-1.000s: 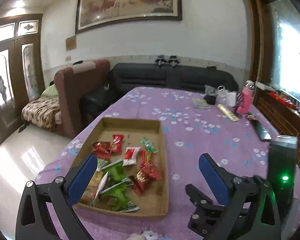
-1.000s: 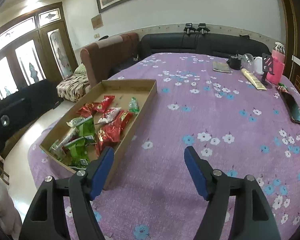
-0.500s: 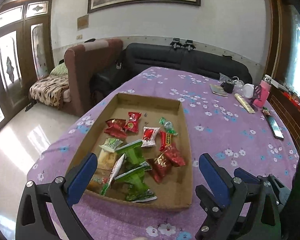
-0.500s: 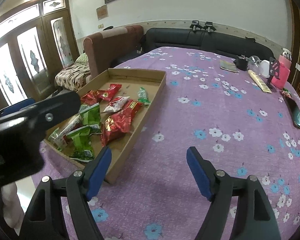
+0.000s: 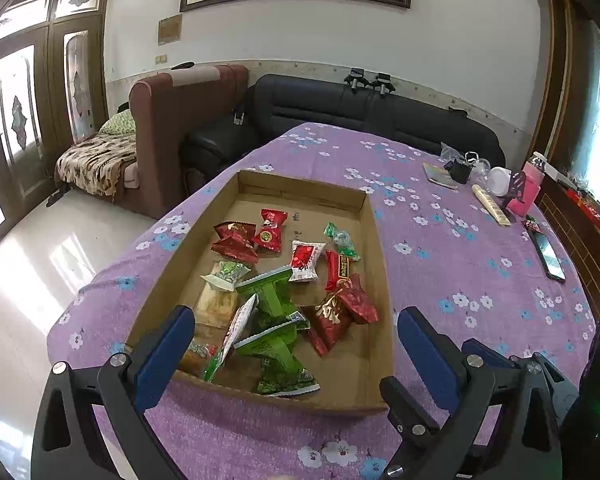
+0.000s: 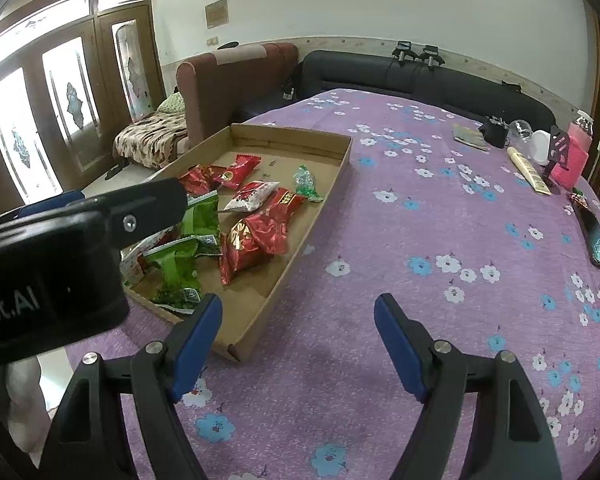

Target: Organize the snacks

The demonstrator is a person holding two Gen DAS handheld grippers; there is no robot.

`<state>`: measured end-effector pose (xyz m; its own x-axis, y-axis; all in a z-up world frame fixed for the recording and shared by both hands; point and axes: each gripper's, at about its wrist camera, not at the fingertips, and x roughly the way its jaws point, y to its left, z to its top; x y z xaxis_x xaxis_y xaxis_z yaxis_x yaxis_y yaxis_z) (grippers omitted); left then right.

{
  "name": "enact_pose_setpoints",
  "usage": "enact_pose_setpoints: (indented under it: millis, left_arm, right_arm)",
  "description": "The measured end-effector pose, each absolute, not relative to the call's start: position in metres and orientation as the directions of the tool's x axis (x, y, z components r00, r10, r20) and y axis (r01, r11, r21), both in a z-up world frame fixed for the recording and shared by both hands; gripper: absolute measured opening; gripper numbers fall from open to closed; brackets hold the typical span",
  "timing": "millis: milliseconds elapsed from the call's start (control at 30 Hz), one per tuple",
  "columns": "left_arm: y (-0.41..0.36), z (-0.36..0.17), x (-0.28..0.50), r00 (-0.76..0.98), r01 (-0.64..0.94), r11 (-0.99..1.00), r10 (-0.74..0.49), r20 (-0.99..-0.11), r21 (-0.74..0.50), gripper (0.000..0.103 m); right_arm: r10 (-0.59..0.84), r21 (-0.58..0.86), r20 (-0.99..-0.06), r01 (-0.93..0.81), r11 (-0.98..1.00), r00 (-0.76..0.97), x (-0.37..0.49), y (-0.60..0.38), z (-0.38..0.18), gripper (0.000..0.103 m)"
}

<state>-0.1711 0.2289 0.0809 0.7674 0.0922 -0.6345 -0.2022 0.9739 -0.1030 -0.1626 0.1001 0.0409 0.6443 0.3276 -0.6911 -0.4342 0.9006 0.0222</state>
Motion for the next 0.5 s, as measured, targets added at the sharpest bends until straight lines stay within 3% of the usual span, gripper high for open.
enact_pose_setpoints:
  millis: [500]
  left_arm:
    - [0.2304, 0.0777, -0.1699, 0.758, -0.195, 0.973, 0.068, -0.649, -0.125, 0.102]
  right_arm:
    - [0.327, 0.020, -0.699, -0.440, 0.898, 0.636, -0.1643, 0.1025, 0.0392, 0.079]
